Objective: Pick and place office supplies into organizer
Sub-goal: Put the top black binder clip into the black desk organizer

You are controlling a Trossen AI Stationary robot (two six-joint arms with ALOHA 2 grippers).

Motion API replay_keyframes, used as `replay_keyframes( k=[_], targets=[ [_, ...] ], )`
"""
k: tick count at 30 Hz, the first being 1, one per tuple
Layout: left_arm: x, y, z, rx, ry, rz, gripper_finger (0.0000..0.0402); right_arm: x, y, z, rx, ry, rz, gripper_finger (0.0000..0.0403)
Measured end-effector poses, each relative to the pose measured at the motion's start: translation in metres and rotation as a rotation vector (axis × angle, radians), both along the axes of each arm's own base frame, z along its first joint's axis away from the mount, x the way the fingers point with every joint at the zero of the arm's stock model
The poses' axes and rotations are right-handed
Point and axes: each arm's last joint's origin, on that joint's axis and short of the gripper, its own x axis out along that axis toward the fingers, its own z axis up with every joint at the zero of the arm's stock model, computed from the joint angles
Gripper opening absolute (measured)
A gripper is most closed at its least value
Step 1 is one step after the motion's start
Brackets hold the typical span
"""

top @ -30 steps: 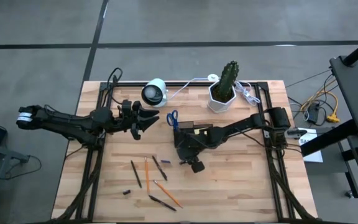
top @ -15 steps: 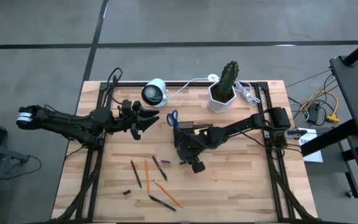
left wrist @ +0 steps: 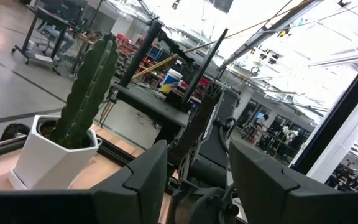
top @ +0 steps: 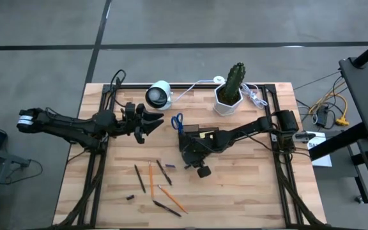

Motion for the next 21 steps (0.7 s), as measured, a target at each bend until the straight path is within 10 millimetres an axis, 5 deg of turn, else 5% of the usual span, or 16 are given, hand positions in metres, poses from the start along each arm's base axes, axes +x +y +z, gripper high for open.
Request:
replay_keyframes(
  k=[14,21],
  targets=[
    [0.000,0.000,0.000,0.001,0.000,0.000,0.0157,0.000,0.000,0.001,0.032,0.015,-0.048,0.0009],
    [0.000,0.000,0.000,0.001,0.000,0.000,0.0157,-0.002,-0.003,0.017,0.049,-0.020,-0.072,0.0009]
  ],
)
